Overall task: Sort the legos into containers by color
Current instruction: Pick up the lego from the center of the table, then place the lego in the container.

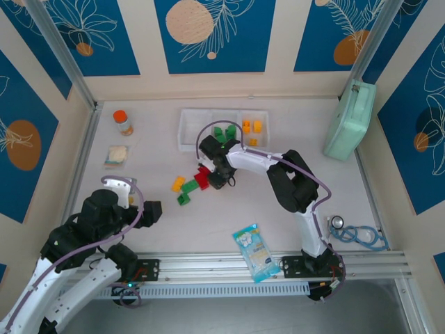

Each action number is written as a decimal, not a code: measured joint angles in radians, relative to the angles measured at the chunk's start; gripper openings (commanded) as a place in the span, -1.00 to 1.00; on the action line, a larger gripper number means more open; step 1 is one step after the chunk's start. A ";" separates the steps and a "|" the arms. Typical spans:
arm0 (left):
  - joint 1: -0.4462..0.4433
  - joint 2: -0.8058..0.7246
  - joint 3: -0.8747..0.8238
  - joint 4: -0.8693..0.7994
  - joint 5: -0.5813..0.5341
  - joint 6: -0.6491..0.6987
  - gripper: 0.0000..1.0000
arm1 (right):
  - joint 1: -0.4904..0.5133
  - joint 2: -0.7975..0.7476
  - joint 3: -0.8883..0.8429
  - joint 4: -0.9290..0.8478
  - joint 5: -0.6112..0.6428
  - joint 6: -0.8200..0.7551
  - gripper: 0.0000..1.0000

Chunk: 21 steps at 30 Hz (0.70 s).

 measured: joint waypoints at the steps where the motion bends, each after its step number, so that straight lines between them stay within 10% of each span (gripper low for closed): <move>1: 0.000 0.000 0.000 0.000 0.000 0.000 0.99 | 0.000 0.000 0.004 -0.008 0.005 0.003 -0.47; 21: 0.016 0.000 -0.002 0.000 -0.034 0.000 0.99 | -0.064 -0.101 0.388 -0.116 -0.225 0.254 -0.63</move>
